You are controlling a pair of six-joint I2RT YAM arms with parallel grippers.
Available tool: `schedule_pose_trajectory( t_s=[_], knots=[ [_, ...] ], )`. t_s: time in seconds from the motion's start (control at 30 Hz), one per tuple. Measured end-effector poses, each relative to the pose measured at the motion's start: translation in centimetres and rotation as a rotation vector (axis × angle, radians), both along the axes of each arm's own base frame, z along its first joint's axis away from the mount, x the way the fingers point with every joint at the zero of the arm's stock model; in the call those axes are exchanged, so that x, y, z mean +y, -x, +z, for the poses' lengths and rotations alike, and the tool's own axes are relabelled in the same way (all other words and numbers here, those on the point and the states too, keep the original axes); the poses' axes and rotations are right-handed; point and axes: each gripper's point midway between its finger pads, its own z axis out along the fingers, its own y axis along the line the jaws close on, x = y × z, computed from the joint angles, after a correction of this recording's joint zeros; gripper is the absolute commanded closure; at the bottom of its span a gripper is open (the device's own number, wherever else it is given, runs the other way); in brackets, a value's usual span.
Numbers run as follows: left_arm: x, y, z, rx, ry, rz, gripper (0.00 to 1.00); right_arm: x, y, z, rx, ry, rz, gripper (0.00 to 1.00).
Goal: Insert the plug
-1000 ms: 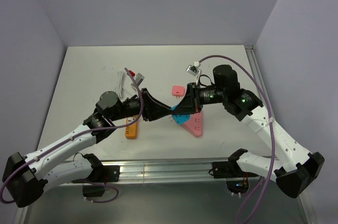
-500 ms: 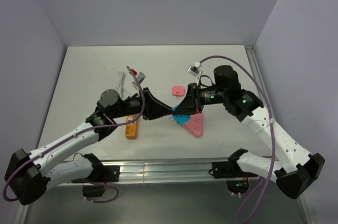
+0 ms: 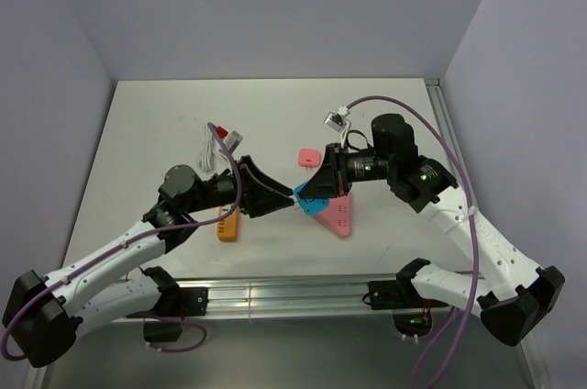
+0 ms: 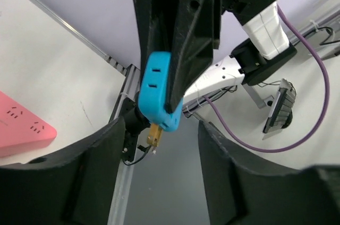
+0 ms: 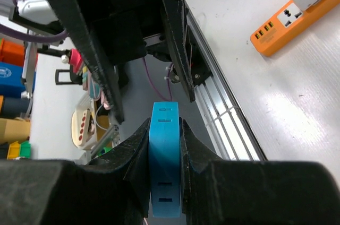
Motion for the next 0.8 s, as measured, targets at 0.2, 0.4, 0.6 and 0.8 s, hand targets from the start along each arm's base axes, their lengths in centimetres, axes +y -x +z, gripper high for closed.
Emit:
schedule_pose_trajectory(
  t_s=[0.2, 0.4, 0.6, 0.8],
  knots=[
    [0.1, 0.5, 0.5, -0.016, 0.038, -0.019, 0.30, 0.1, -0.4, 1.0, 0.003, -0.028, -0.041, 1.00],
    [-0.3, 0.4, 0.4, 0.002, 0.062, -0.044, 0.38, 0.3, -0.7, 2.4, 0.000, -0.075, -0.072, 1.00],
    [-0.6, 0.3, 0.7, 0.025, 0.097, -0.049, 0.33, 0.3, -1.2, 2.5, 0.006, -0.108, -0.115, 1.00],
    [-0.7, 0.6, 0.6, 0.042, 0.148, -0.018, 0.30, 0.1, -1.8, 2.5, 0.005, -0.160, -0.198, 1.00]
  ],
)
